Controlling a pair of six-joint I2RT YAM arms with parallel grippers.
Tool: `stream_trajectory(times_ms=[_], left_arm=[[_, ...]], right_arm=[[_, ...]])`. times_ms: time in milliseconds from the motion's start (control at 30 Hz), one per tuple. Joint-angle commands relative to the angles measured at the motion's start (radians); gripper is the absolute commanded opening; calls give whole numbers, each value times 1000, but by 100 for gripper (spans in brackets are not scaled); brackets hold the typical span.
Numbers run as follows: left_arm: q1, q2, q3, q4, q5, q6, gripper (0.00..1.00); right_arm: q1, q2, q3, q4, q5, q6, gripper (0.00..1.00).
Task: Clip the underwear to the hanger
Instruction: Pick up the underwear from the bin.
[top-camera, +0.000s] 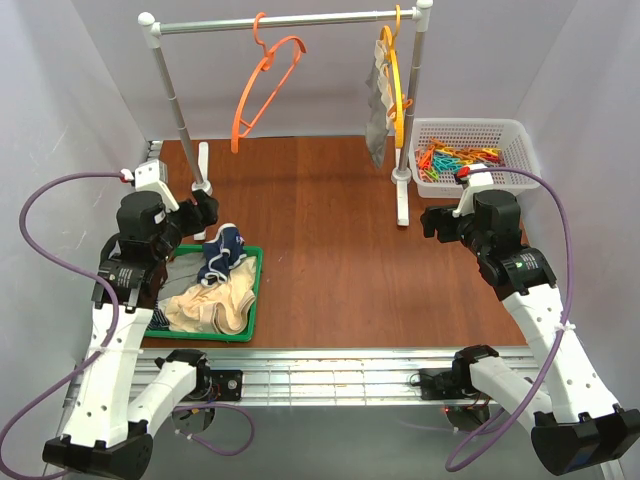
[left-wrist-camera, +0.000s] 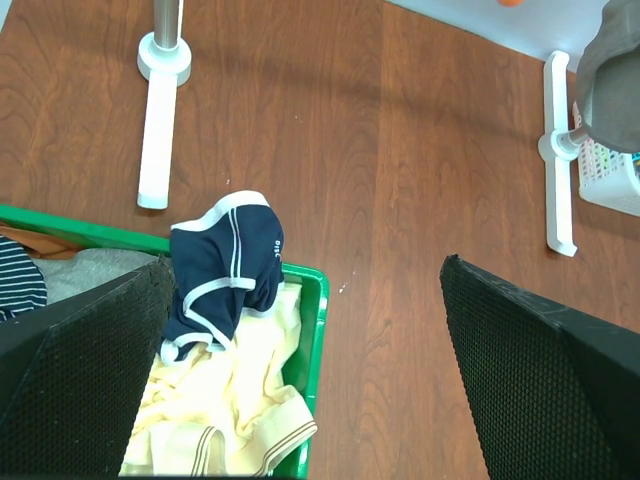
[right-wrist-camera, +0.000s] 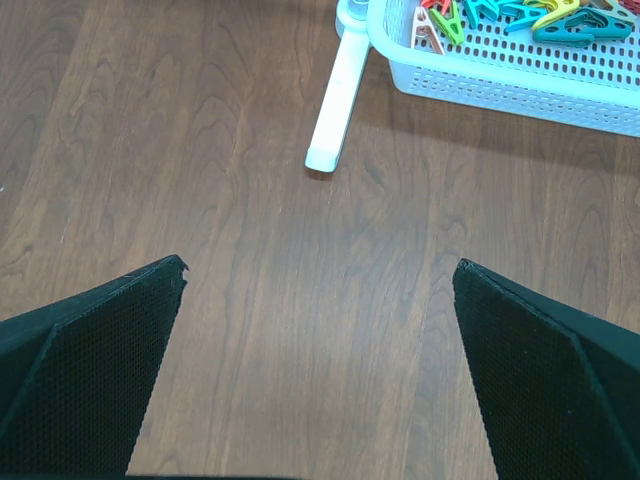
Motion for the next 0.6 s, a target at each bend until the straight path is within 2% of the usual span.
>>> stream_trajectory(times_ms=[0, 167, 267, 367, 567], left_arm=[[3, -34, -6, -4, -14, 6, 98], [3, -32, -21, -8, -23, 1, 98], [3, -34, -49, 10, 31, 4, 98], [3, -3, -147, 31, 28, -22, 98], [23, 161, -271, 25, -14, -143, 87]], right_arm=[[4, -12, 12, 18, 11, -1, 99], [4, -3, 16, 17, 12, -9, 99], [4, 0, 16, 18, 9, -10, 99], [4, -3, 12, 15, -8, -15, 99], [3, -26, 5, 3, -25, -15, 99]])
